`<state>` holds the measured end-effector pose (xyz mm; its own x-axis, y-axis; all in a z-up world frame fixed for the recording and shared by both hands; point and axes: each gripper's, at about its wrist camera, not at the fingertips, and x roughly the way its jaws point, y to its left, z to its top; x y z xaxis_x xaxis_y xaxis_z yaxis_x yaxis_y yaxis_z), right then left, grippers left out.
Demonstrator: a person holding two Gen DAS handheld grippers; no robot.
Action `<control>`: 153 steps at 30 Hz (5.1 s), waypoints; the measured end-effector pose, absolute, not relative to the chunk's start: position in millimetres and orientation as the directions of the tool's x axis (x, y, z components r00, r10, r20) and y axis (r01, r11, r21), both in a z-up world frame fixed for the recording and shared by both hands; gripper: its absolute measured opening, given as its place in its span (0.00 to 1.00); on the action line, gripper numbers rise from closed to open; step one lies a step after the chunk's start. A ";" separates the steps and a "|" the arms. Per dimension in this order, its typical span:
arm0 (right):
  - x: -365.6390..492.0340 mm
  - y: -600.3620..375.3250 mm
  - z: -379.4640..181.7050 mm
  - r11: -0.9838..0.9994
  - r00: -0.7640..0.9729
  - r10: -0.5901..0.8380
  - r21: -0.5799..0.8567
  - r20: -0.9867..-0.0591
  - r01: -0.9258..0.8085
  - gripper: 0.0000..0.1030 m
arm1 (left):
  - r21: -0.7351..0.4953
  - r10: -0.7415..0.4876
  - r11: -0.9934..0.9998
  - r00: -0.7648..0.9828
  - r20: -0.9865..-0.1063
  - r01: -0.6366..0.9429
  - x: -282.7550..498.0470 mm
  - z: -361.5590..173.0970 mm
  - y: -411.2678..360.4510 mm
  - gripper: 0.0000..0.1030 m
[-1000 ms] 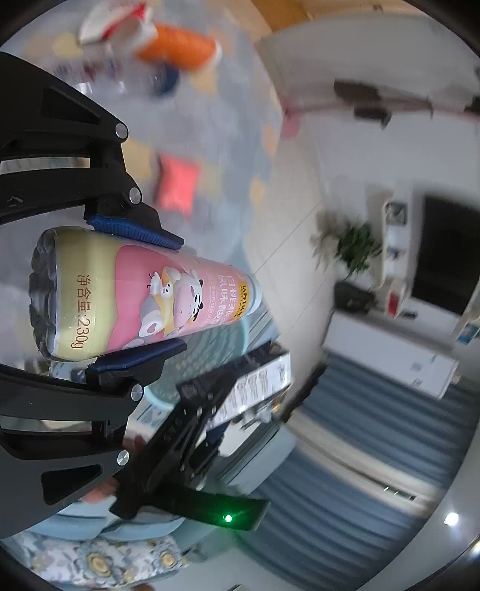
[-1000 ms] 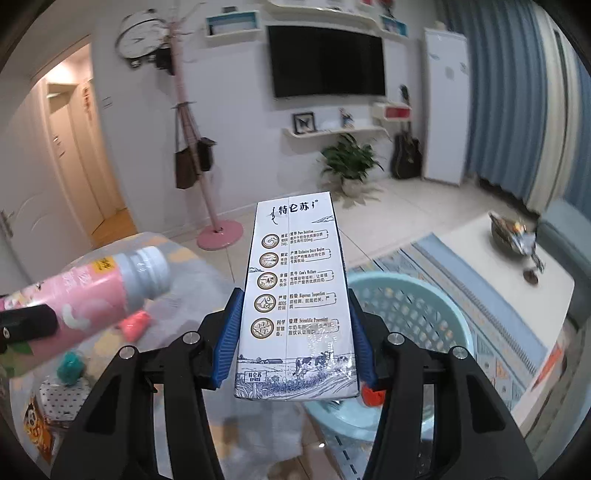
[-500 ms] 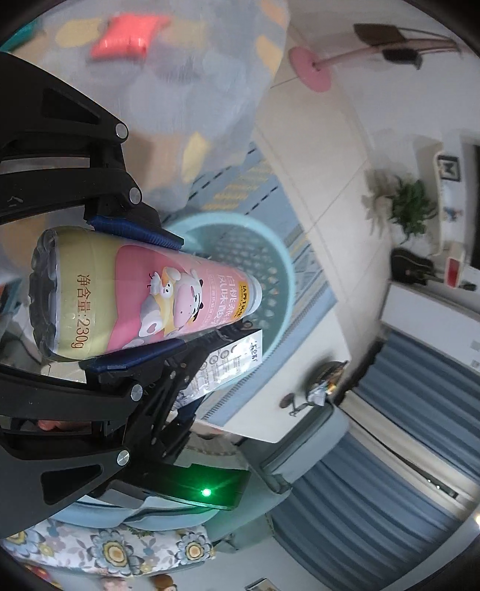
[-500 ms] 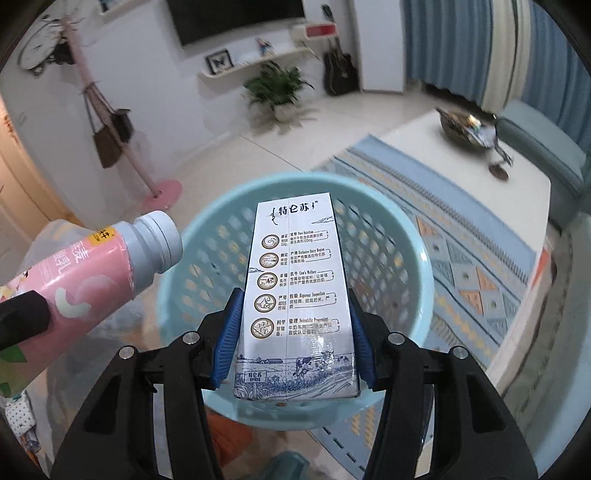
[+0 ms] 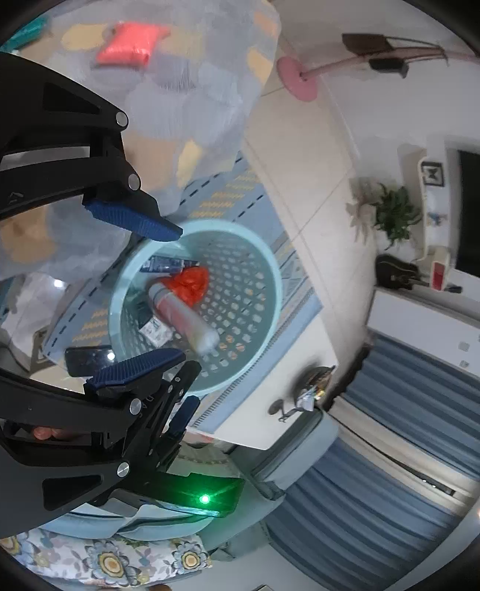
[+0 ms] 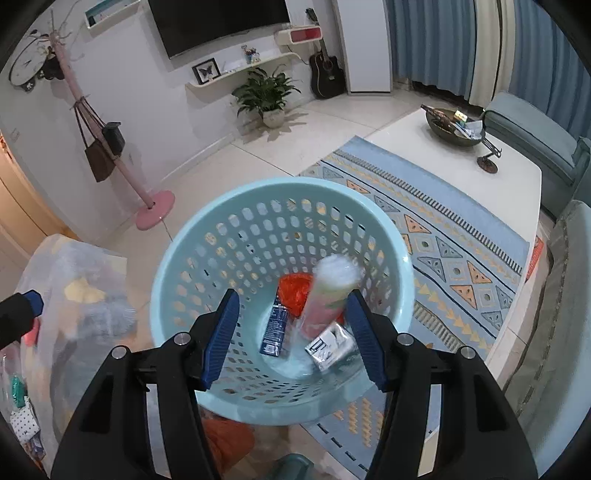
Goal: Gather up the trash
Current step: 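Carry both items over the blue basket and open both tools to drop them, then grasp the white paper cup with the left tool while the right tool grasps the orange cup, then carry both cups over the blue basket and open both tools to drop them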
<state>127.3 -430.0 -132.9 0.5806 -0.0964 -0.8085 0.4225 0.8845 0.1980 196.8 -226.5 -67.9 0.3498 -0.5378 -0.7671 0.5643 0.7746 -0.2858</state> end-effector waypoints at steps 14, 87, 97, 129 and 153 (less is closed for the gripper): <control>122.1 -339.1 -62.6 0.964 0.712 -0.014 0.180 -0.702 0.196 0.48 | -0.256 -0.527 0.830 0.545 -0.652 0.496 151.6 -19.4 -126.9 0.65; 195.3 3.8 -30.0 0.930 0.653 0.352 0.172 -0.671 -0.325 0.02 | -0.315 -0.303 0.945 0.579 -0.757 0.083 219.3 -100.3 208.3 0.84; 183.4 -50.2 1.3 0.930 0.706 0.367 0.248 -0.606 -0.270 0.02 | -0.142 -0.155 0.988 0.544 -0.825 0.067 228.8 -102.8 167.2 0.85; 135.4 -261.1 24.5 0.947 0.859 0.098 0.313 -0.502 0.074 0.02 | -0.138 -0.416 0.891 0.656 -0.630 0.433 197.6 15.5 -30.7 0.79; 158.6 -424.5 -121.9 0.869 0.564 -0.157 0.158 -0.810 0.468 0.02 | -0.193 -0.456 0.801 0.369 -0.810 0.566 247.5 -99.7 -264.7 0.80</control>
